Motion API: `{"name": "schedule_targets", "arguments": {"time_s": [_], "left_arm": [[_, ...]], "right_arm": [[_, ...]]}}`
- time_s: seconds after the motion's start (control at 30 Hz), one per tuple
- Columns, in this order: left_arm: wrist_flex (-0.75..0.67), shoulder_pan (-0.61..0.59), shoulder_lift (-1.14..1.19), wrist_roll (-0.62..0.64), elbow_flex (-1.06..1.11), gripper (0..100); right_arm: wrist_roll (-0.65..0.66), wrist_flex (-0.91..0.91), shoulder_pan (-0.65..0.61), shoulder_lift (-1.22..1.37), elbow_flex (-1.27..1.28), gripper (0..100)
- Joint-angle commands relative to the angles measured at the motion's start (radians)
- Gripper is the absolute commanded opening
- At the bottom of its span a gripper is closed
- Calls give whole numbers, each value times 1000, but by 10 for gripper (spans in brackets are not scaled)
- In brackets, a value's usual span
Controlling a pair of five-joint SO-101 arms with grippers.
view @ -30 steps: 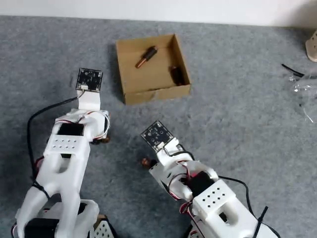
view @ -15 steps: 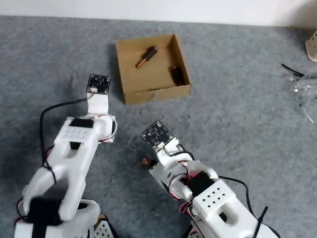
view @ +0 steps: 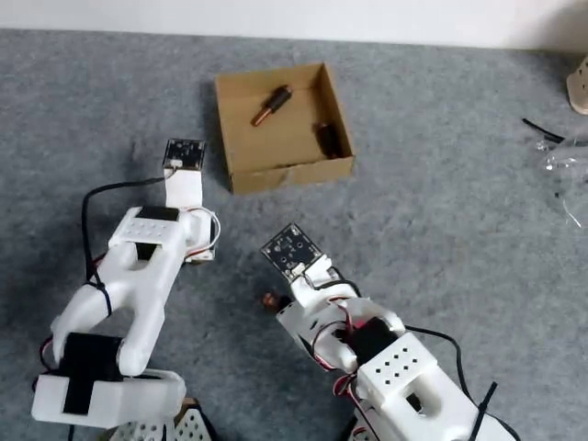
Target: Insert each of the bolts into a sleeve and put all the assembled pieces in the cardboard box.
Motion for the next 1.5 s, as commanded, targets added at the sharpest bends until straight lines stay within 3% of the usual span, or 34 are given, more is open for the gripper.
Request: {"name": "schedule_targets", "arguments": {"time_s": [0.0, 0.13, 0.27, 0.57, 0.93, 1.17, 1.3, 1.47], "left_arm": [[0, -2, -4, 12, -50, 114], [0, -4, -4, 12, -45, 106], [0, -2, -2, 9, -44, 1], [43, -4, -24, 8, -56, 6], [279, 30, -472, -158, -64, 6], [61, 28, -479, -132, 134, 36], [52, 25, -387, -132, 93, 159], [48, 25, -232, -132, 22, 150]], "right_arm": [[12, -31, -7, -21, -8, 246], [12, -31, -7, -21, -8, 246], [12, -31, -7, -21, -8, 246], [12, -31, -7, -21, -10, 246], [12, -31, -5, -24, -7, 246], [28, -31, -5, -27, -7, 246], [54, -31, -5, -27, -4, 246], [54, -31, -5, -27, -4, 246]]}}
